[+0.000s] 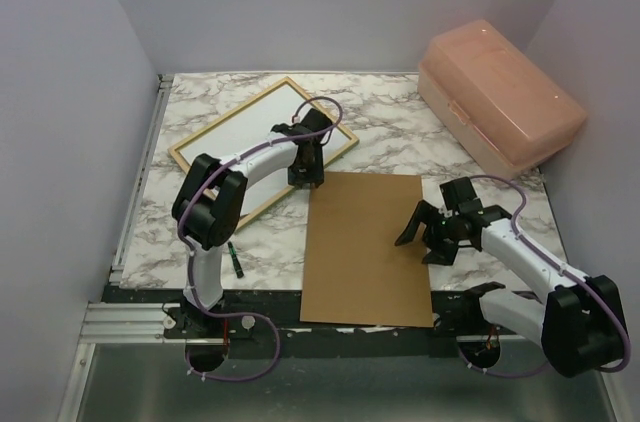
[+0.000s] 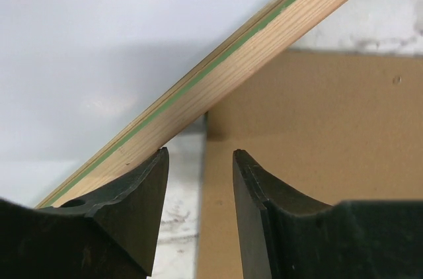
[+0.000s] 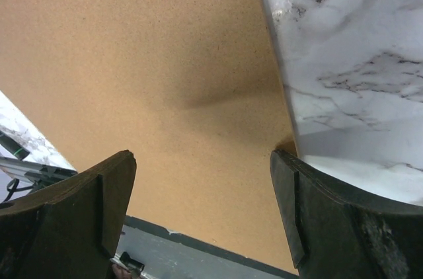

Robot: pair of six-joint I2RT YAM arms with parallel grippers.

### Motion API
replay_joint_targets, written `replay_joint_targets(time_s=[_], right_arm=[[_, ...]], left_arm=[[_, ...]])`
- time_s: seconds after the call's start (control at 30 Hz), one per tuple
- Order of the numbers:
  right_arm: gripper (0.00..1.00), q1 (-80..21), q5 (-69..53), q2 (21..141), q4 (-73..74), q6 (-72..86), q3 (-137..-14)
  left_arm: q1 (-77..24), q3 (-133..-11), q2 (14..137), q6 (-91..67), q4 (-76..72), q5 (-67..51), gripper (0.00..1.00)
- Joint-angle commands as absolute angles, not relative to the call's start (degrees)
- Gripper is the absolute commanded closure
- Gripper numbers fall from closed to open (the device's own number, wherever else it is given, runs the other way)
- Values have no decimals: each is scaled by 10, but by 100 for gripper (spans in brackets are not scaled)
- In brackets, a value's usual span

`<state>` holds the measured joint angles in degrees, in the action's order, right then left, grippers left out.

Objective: Put the photo into the frame
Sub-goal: Adjust the photo frame at the center of the board, then move the photo frame item to the center of the board.

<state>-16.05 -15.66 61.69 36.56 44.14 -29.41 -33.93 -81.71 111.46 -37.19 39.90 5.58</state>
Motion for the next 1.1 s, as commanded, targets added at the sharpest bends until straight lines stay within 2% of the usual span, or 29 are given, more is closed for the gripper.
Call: replay_joint_targets(time_s=[0.0, 0.1, 0.23, 0.43, 0.73, 0.9, 1.07], right_arm=[[10, -163, -130, 638, 336, 449, -279], [9, -163, -123, 641, 334, 452, -284], [9, -163, -104, 633, 352, 449, -310], [9, -163, -65, 604, 371, 463, -329], [8, -161, -13, 556, 389, 498, -298], [9, -161, -66, 568, 354, 510, -248], [9, -160, -119, 599, 308, 501, -217]], left_arm=[[-300, -855, 1146, -347, 400, 62, 54], [-284, -875, 1160, -337, 399, 37, 52], [-282, -865, 1146, -324, 392, 11, 41], [-283, -684, 1014, -370, 283, -100, 26], [-303, -453, 891, -471, 150, -213, 23], [-339, -395, 881, -517, 106, -232, 23], [-352, -365, 862, -539, 78, -240, 18]])
